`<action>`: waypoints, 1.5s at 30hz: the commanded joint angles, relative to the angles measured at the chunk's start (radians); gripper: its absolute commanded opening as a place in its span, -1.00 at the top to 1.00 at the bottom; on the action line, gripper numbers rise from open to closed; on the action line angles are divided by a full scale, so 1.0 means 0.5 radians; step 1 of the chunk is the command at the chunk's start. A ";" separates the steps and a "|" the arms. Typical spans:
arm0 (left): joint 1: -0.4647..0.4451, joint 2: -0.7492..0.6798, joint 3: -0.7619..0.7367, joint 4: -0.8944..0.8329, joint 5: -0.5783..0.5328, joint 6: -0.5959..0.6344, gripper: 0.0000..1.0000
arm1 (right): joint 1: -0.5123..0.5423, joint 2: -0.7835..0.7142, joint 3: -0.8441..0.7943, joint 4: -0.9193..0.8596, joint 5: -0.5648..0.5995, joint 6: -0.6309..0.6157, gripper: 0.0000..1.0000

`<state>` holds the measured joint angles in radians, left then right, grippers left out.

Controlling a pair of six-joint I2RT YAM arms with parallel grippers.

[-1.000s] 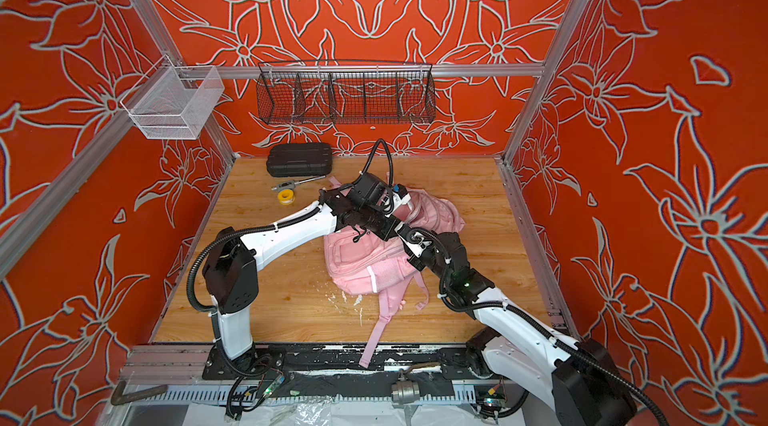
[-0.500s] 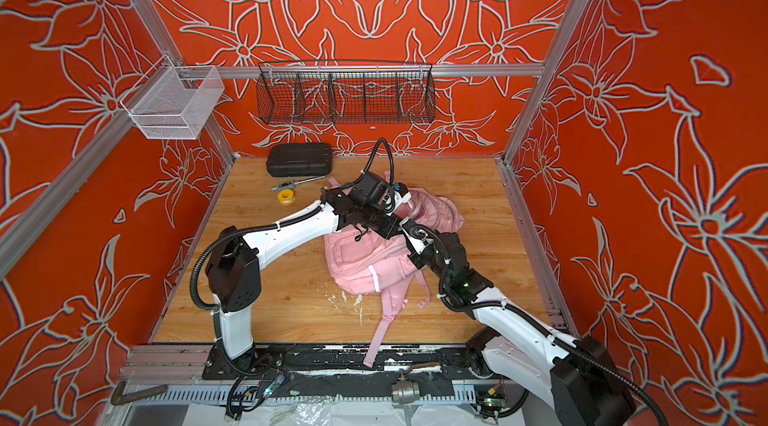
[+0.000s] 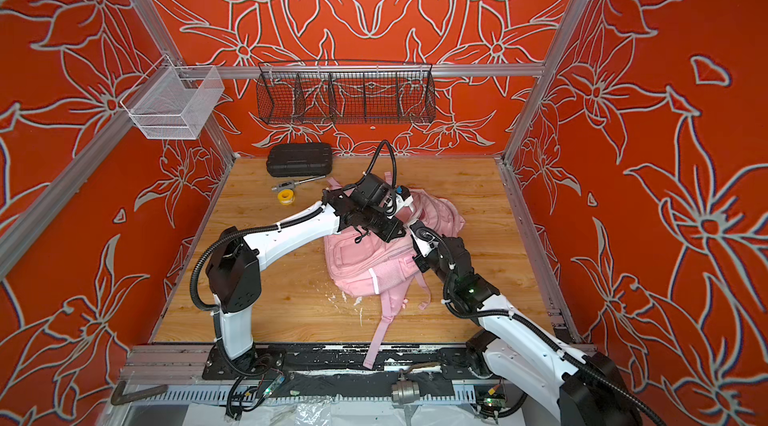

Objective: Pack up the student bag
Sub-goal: 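Draw the zipper pull along the pocket with the right gripper while the left holds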

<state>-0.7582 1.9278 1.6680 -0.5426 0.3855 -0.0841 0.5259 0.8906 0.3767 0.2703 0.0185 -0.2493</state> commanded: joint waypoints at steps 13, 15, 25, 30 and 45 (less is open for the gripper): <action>-0.021 -0.202 -0.099 0.001 0.202 0.340 1.00 | -0.076 0.155 0.066 0.033 -0.303 0.042 0.35; -0.021 -0.215 -0.114 0.002 0.222 0.369 1.00 | -0.091 0.155 0.051 0.077 -0.347 0.057 0.45; -0.015 -0.256 -0.154 -0.016 0.162 0.482 1.00 | -0.119 0.164 0.050 0.085 -0.599 0.063 0.83; 0.016 -0.296 -0.178 -0.059 0.078 0.535 1.00 | -0.138 0.135 0.087 -0.049 -0.500 0.066 0.96; 0.074 -0.524 -0.558 -0.230 -0.113 0.897 1.00 | -0.668 0.341 0.411 -0.285 -0.583 0.389 1.00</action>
<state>-0.7319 1.7336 1.4223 -0.5293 0.3172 0.2913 0.2665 1.0279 0.5285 0.1474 -0.3737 -0.1043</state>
